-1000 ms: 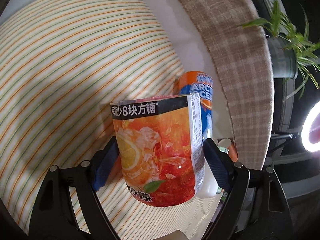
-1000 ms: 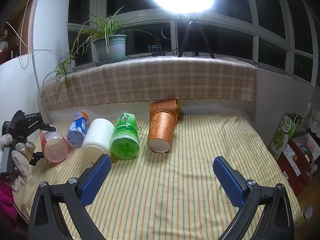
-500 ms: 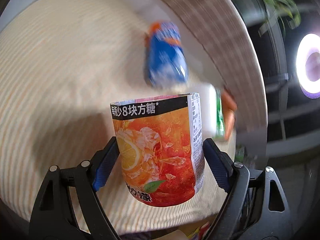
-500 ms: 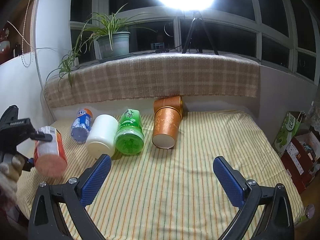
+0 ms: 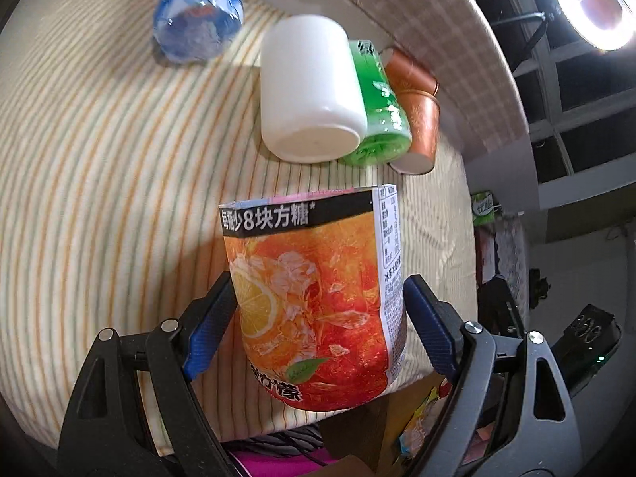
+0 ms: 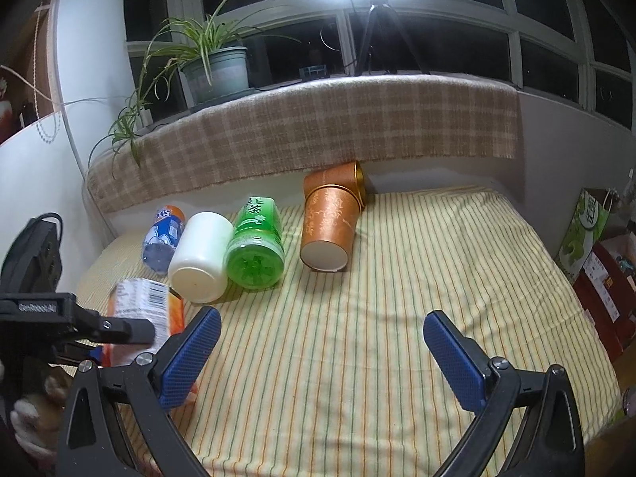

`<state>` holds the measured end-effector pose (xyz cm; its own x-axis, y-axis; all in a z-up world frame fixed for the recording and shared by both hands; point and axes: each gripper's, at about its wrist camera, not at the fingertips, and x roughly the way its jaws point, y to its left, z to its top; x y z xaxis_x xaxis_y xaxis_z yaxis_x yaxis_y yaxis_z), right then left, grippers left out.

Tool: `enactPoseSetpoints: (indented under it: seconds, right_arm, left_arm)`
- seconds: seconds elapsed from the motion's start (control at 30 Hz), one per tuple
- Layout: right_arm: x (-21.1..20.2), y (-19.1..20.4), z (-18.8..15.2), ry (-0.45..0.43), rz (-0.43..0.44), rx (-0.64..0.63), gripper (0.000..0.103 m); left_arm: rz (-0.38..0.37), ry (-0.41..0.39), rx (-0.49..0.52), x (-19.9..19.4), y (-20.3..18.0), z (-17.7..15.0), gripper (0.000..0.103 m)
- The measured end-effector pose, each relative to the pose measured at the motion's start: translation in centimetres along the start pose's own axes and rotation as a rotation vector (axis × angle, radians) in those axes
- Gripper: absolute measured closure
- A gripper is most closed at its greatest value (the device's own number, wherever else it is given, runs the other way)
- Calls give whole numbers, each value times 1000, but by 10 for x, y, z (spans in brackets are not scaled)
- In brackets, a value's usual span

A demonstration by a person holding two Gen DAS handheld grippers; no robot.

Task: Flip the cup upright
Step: 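Lift the orange-printed cup off the table with the left gripper, then set the cup down and open the left gripper while the right gripper grasps it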

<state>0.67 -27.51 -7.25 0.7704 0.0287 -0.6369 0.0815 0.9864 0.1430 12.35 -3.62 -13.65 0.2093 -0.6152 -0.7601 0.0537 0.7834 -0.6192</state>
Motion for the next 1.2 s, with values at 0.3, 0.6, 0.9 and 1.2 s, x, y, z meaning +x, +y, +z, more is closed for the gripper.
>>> enactPoseSetpoints:
  seconds: [0.3,0.6,0.9,1.2]
  right_arm:
    - [11,-11,-1,49,42,33,0]
    - [27,-7,4,128,188,58,0]
    - [60,4,18,271,356,102,0]
    - [97,35,29,428,457,67,0]
  left_arm:
    - [3,12,74,4,-8,-3,15]
    - [-28,-7,70,-11,0,0,12]
    - [97,-193,155,-66,8,-21,12]
    - [355,-462,232,-114,21,-53,12]
